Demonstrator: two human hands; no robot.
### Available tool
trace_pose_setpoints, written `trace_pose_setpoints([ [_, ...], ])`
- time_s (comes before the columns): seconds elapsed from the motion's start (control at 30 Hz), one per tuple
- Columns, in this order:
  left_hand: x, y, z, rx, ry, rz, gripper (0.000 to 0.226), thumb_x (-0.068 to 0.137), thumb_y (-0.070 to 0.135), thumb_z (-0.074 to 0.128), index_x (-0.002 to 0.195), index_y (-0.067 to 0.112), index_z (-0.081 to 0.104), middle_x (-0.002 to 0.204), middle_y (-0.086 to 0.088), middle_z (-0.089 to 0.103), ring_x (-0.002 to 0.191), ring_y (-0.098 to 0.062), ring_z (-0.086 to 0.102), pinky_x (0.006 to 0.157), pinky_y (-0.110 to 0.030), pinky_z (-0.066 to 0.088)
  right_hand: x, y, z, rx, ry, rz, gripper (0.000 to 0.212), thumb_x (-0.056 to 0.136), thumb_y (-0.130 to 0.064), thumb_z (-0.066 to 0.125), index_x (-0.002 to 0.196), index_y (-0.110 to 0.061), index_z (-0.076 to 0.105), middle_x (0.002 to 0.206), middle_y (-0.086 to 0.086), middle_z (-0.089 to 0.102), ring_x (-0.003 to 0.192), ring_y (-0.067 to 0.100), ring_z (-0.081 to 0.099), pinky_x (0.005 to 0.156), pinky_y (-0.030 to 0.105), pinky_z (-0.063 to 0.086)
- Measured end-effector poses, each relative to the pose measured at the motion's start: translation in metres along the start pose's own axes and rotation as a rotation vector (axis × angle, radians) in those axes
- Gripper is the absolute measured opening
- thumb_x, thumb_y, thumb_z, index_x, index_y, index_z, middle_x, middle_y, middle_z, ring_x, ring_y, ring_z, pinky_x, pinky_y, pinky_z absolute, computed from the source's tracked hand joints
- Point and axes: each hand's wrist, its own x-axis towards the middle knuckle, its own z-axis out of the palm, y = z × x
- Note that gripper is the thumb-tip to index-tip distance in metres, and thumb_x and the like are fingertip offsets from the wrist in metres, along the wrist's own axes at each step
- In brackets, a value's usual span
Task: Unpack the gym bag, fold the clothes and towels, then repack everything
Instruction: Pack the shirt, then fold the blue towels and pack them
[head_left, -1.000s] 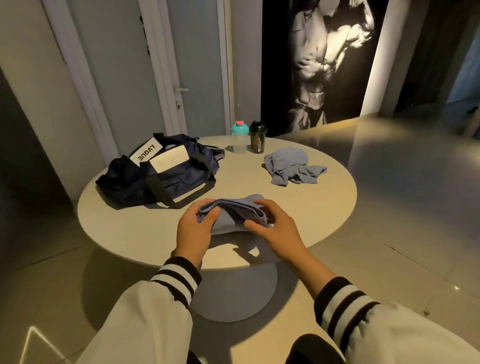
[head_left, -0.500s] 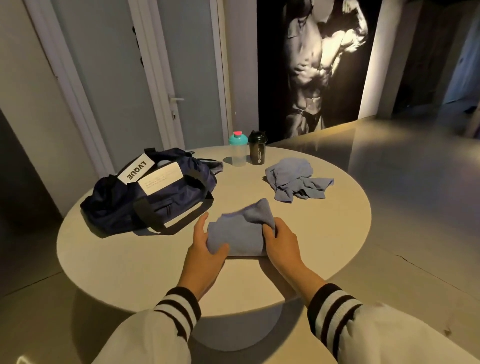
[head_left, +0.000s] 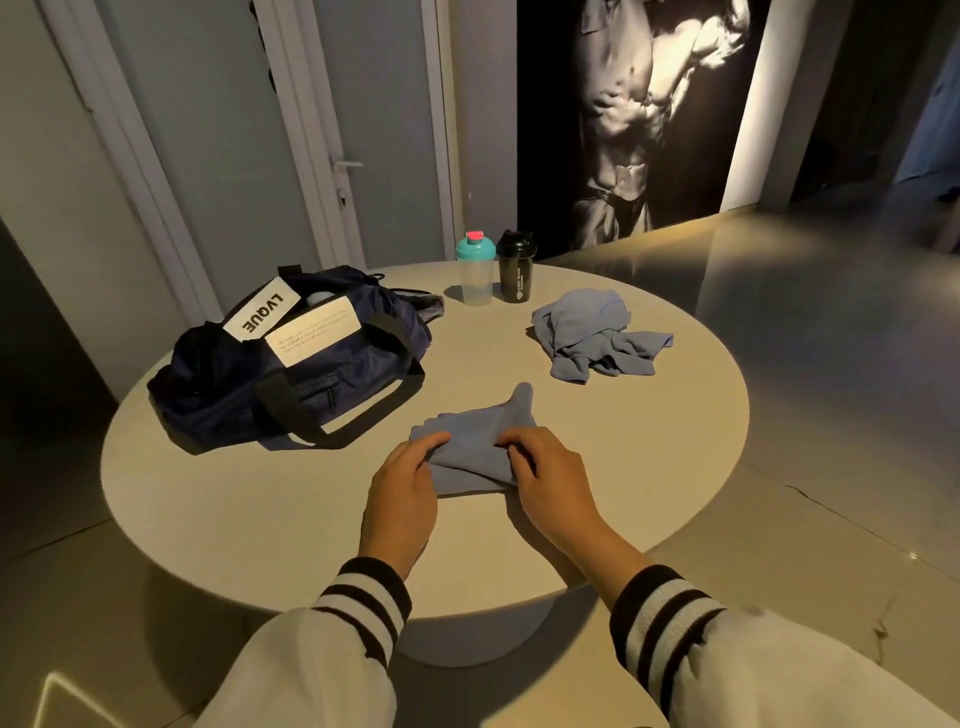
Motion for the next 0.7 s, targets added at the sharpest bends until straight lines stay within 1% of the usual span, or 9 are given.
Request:
trace_pose_setpoints([
  [0.1, -0.003, 0.001, -0.001, 0.020, 0.010, 0.009, 0.041, 0.107, 0.008, 0.035, 0.131, 0.028, 0.061, 0.135, 0.002, 0.055, 0.123, -0.019, 0.053, 0.101, -0.033, 0.051, 0.001, -0.004, -0.002, -0.045, -0.044, 0.040, 0.028, 0.107, -0.033, 0.038, 0.127, -0.034, 0.057, 0.122, -0.006, 0.060, 0.103, 0.019, 0.058, 0.093, 0.042, 0.047],
  [0.23, -0.002, -0.001, 0.007, 0.122, -0.085, -0.001, 0.040, 0.108, 0.028, 0.039, 0.147, 0.034, 0.044, 0.156, 0.001, 0.038, 0.137, -0.021, 0.045, 0.108, -0.041, 0.048, -0.001, -0.008, -0.002, -0.123, -0.068, 0.094, 0.035, 0.105, -0.038, 0.035, 0.135, -0.028, 0.050, 0.125, 0.004, 0.056, 0.109, 0.026, 0.053, 0.092, 0.040, 0.045],
  [0.33, -0.002, 0.001, 0.012, 0.297, -0.130, 0.010, 0.054, 0.105, 0.035, 0.047, 0.156, 0.029, 0.030, 0.163, -0.002, 0.024, 0.139, -0.024, 0.042, 0.112, -0.040, 0.044, -0.003, -0.010, 0.002, -0.186, -0.027, 0.127, 0.036, 0.105, -0.037, 0.035, 0.138, -0.026, 0.049, 0.156, 0.012, 0.031, 0.134, 0.034, 0.036, 0.104, 0.044, 0.041],
  [0.4, -0.004, 0.001, 0.011, 0.273, -0.123, 0.031, 0.058, 0.103, 0.031, 0.053, 0.155, 0.034, 0.028, 0.163, -0.001, 0.021, 0.139, -0.024, 0.042, 0.112, -0.039, 0.043, -0.005, -0.010, 0.003, -0.231, 0.030, 0.093, 0.038, 0.105, -0.037, 0.039, 0.140, -0.024, 0.050, 0.162, 0.015, 0.020, 0.140, 0.034, 0.028, 0.110, 0.046, 0.035],
  [0.47, -0.003, 0.001, 0.009, 0.126, -0.085, 0.029, 0.061, 0.098, 0.025, 0.059, 0.147, 0.045, 0.029, 0.160, -0.002, 0.028, 0.138, -0.027, 0.043, 0.112, -0.045, 0.044, -0.006, -0.010, 0.004, -0.285, 0.087, -0.062, 0.035, 0.104, -0.035, 0.045, 0.134, -0.021, 0.057, 0.157, 0.014, 0.033, 0.135, 0.033, 0.034, 0.109, 0.045, 0.036],
  [0.53, -0.003, 0.001, 0.007, 0.162, -0.033, 0.027, 0.062, 0.096, 0.022, 0.060, 0.151, 0.033, 0.034, 0.162, -0.003, 0.023, 0.145, -0.029, 0.031, 0.117, -0.046, 0.037, -0.008, -0.010, 0.004, -0.353, 0.076, -0.183, 0.029, 0.103, -0.037, 0.045, 0.120, -0.023, 0.065, 0.139, 0.005, 0.053, 0.124, 0.026, 0.046, 0.103, 0.042, 0.041],
  [0.6, -0.004, 0.001, 0.005, 0.232, 0.014, 0.024, 0.059, 0.097, 0.020, 0.058, 0.153, 0.015, 0.039, 0.164, -0.004, 0.017, 0.150, -0.027, 0.021, 0.120, -0.043, 0.029, -0.011, -0.014, 0.004, -0.353, -0.005, -0.144, 0.032, 0.102, -0.043, 0.042, 0.115, -0.028, 0.066, 0.123, -0.007, 0.061, 0.118, 0.019, 0.050, 0.099, 0.038, 0.040],
  [0.63, -0.004, 0.002, 0.004, 0.242, 0.020, 0.021, 0.058, 0.098, 0.020, 0.056, 0.153, 0.012, 0.039, 0.164, -0.004, 0.015, 0.150, -0.027, 0.020, 0.120, -0.043, 0.029, -0.011, -0.014, 0.003, -0.331, -0.038, -0.099, 0.034, 0.101, -0.047, 0.042, 0.117, -0.030, 0.065, 0.121, -0.010, 0.062, 0.118, 0.017, 0.050, 0.099, 0.037, 0.040],
  [0.7, -0.006, 0.004, 0.004, 0.298, 0.018, 0.031, 0.055, 0.100, 0.020, 0.052, 0.153, 0.019, 0.038, 0.163, -0.003, 0.015, 0.145, -0.028, 0.028, 0.118, -0.045, 0.034, -0.010, -0.013, 0.003, -0.320, -0.067, -0.077, 0.038, 0.096, -0.051, 0.045, 0.122, -0.031, 0.063, 0.124, -0.011, 0.060, 0.120, 0.015, 0.048, 0.102, 0.036, 0.038],
])
